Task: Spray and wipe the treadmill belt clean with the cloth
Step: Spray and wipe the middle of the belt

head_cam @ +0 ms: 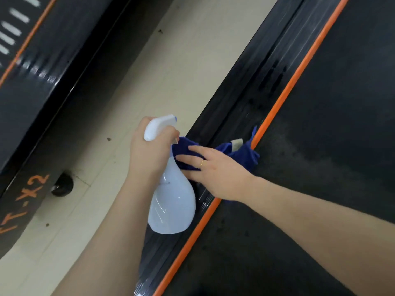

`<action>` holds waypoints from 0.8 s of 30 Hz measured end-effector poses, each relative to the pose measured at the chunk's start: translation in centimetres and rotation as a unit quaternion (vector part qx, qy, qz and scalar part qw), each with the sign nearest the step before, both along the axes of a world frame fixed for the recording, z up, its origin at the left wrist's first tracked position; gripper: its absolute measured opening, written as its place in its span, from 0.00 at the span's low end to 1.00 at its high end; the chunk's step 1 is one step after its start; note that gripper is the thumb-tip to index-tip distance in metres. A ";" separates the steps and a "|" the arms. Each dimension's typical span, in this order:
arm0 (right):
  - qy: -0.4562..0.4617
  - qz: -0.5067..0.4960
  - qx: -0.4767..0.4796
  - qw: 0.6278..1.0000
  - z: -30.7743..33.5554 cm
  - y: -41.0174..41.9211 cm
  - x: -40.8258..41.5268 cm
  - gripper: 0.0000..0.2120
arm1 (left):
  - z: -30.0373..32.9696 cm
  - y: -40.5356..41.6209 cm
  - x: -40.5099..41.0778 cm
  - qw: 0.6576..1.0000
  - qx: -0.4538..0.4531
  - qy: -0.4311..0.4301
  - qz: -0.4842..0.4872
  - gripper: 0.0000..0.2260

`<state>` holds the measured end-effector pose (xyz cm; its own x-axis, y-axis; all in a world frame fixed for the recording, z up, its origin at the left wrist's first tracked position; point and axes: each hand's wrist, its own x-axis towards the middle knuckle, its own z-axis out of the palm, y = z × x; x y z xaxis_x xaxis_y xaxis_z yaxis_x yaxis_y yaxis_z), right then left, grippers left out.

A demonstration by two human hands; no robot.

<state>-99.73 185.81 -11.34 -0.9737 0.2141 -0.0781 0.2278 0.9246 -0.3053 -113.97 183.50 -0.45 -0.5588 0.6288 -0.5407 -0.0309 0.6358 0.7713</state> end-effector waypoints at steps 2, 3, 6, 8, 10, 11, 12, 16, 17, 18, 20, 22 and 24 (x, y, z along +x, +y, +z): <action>0.035 -0.029 0.054 0.997 0.0 2.4 0.9 0.23 | -0.3 -0.3 0.0 1.000 -0.003 0.008 -0.023 0.12; 0.043 -0.104 0.072 0.991 0.1 3.9 1.6 0.22 | -0.4 -0.6 0.1 0.999 -0.006 0.013 -0.038 0.12; 0.007 -0.391 0.038 0.919 1.4 6.3 4.7 0.23 | -0.6 -2.1 0.8 0.998 -0.019 0.001 -0.061 0.10; -0.031 -0.430 -0.018 0.902 2.1 5.0 6.4 0.27 | -0.5 -2.9 1.8 0.997 -0.019 -0.043 -0.055 0.07; -0.025 -0.305 -0.060 0.950 3.0 2.5 7.6 0.26 | -0.6 -3.4 3.1 0.996 -0.015 -0.074 -0.057 0.08; -0.035 -0.254 -0.097 0.962 3.6 1.2 8.5 0.24 | -0.8 -3.5 4.0 0.994 -0.009 -0.078 -0.073 0.09; -0.044 -0.244 -0.135 0.959 4.3 0.0 9.6 0.22 | -1.0 -3.6 5.1 0.993 -0.003 -0.076 -0.095 0.10; 0.068 -0.530 -0.154 0.831 5.6 -3.8 16.9 0.20 | -1.9 -3.9 10.2 0.982 0.011 -0.069 -0.175 0.04; 0.085 -0.597 -0.152 0.783 5.8 -4.7 18.9 0.20 | -2.2 -4.0 11.3 0.982 -0.001 -0.077 -0.173 0.04; 0.100 -0.651 -0.159 0.735 5.9 -5.5 20.5 0.20 | -2.5 -3.9 12.3 0.982 -0.013 -0.083 -0.167 0.05; 0.134 -0.722 -0.194 0.650 5.9 -6.9 23.1 0.19 | -2.9 -3.5 13.8 0.983 -0.020 -0.079 -0.167 0.06; 0.173 -0.750 -0.225 0.597 5.9 -7.9 24.4 0.19 | -3.1 -3.1 15.1 0.983 -0.008 -0.076 -0.168 0.06; 0.195 -0.762 -0.222 0.577 5.8 -8.3 25.2 0.19 | -3.5 -3.0 16.4 0.977 -0.008 -0.079 -0.196 0.07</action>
